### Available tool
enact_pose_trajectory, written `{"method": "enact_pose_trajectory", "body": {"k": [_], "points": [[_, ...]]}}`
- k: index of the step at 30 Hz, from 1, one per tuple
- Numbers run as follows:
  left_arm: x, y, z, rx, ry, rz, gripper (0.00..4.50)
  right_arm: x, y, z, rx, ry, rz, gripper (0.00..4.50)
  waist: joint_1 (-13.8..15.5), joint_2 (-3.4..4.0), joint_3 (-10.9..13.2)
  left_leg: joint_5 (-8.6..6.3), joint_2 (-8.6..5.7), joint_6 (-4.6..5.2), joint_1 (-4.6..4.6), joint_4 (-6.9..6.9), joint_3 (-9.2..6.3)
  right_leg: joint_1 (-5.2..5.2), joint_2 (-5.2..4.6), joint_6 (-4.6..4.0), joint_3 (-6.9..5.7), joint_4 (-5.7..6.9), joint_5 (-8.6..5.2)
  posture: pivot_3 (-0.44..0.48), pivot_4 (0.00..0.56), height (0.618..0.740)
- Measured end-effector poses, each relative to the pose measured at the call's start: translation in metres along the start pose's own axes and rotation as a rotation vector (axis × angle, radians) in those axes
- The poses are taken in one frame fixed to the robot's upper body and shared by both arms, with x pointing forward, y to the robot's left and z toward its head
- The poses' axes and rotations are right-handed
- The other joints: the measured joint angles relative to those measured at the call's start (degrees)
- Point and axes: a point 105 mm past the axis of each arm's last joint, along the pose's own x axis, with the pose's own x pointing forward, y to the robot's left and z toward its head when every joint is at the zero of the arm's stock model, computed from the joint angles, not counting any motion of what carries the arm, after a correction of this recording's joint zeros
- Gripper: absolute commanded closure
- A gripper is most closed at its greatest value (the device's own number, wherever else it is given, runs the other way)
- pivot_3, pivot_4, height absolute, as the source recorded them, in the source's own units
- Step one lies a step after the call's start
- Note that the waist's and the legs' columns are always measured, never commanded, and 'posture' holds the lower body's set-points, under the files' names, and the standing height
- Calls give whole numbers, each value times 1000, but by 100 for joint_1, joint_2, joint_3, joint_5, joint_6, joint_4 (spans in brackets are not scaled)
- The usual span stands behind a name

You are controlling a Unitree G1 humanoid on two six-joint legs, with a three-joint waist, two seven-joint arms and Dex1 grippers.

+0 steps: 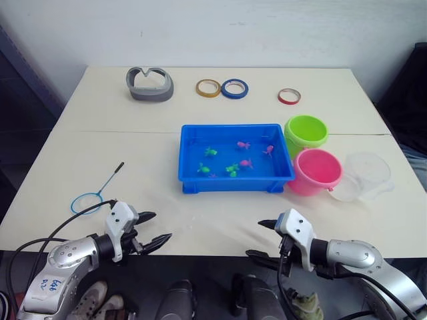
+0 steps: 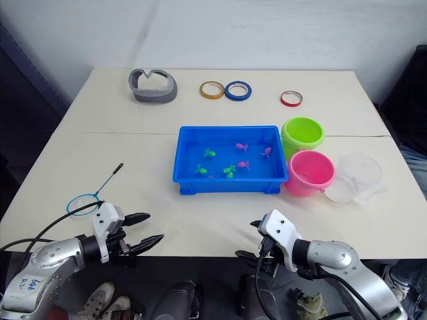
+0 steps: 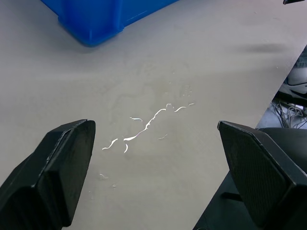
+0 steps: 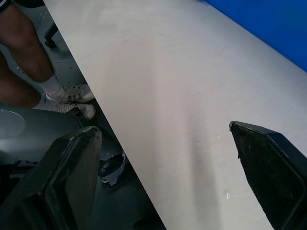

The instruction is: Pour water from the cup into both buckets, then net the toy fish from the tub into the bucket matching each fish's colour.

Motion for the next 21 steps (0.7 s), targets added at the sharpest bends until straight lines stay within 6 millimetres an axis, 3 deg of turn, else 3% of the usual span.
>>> {"method": "enact_pose_trajectory", "body": {"k": [17,21], "points": [[0,1,8,0,-38,10,31,0,0,-2,13,12,1,0,1,0,0,0,0,0,0,1,0,1,0,0,-1,0,0,0,150,713],[-2,15,16,18,-54,48,31,0,0,-2,16,12,-4,0,4,0,0,1,0,0,0,3,-1,2,1,0,-4,3,0,0,150,713]]}}
